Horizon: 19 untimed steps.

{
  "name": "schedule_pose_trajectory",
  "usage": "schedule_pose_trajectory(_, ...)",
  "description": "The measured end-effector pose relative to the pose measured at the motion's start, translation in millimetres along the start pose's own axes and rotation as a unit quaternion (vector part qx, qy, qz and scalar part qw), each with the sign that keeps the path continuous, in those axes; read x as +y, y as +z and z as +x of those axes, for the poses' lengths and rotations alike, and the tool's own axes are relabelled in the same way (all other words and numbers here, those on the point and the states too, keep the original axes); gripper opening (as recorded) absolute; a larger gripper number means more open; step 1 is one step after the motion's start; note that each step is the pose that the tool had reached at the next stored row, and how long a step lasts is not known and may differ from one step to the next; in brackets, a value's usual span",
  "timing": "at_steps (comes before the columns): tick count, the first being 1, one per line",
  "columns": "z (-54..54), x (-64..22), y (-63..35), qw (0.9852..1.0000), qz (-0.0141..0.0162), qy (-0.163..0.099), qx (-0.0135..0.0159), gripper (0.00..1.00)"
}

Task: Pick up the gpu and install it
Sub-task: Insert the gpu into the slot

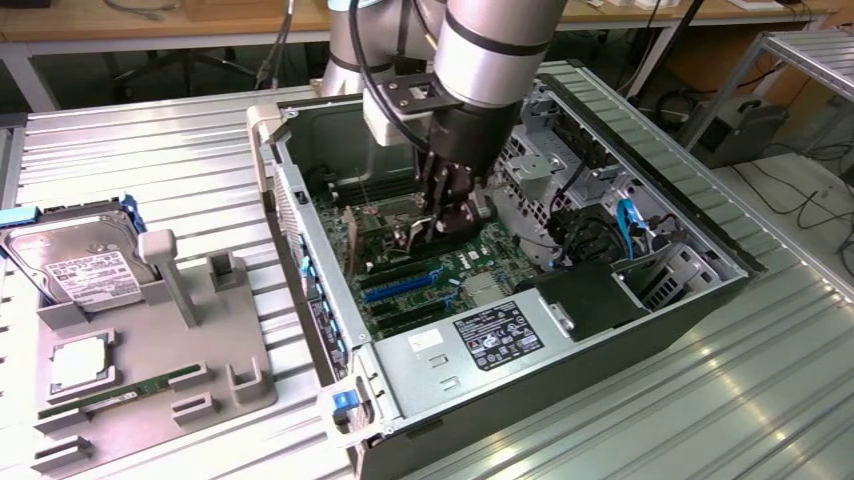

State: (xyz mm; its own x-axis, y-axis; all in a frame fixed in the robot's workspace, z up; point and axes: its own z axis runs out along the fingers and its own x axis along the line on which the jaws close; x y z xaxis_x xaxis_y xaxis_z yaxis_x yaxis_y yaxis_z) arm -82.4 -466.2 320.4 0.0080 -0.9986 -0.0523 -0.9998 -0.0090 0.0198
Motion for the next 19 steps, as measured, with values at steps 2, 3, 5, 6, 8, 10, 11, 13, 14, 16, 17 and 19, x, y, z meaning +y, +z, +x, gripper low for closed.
schedule_pose_trajectory(2, 0.2, 2.1, 4.7, 1.0000, 0.0000, 0.000, 0.0003, 0.26)
schedule_pose_trajectory(3, 0.3, 3.5, 6.7, 1.0000, 0.0000, 0.000, 0.0004, 0.26)
schedule_pose_trajectory(5, 0.5, 7.2, 11.8, 1.0000, 0.0000, 0.000, 0.0007, 0.26)
schedule_pose_trajectory(6, 0.7, 8.6, 14.3, 1.0000, 0.0001, 0.000, 0.0007, 0.26)
schedule_pose_trajectory(8, 0.8, 9.9, 18.3, 1.0000, 0.0001, 0.001, 0.0007, 0.26)
schedule_pose_trajectory(10, 1.0, 10.6, 21.7, 1.0000, 0.0002, 0.003, 0.0008, 0.26)
schedule_pose_trajectory(11, 1.1, 10.8, 23.5, 1.0000, 0.0003, 0.005, 0.0009, 0.26)
schedule_pose_trajectory(13, 1.3, 11.3, 26.8, 1.0000, 0.0004, 0.008, 0.0013, 0.26)
schedule_pose_trajectory(14, 1.4, 11.3, 28.3, 1.0000, 0.0005, 0.009, 0.0014, 0.26)
schedule_pose_trajectory(16, 1.5, 11.4, 31.3, 1.0000, 0.0005, 0.010, 0.0019, 0.26)
schedule_pose_trajectory(17, 1.6, 11.5, 32.7, 0.9999, 0.0005, 0.010, 0.0020, 0.26)
schedule_pose_trajectory(19, 1.7, 11.5, 35.6, 0.9999, 0.0005, 0.010, 0.0023, 0.26)
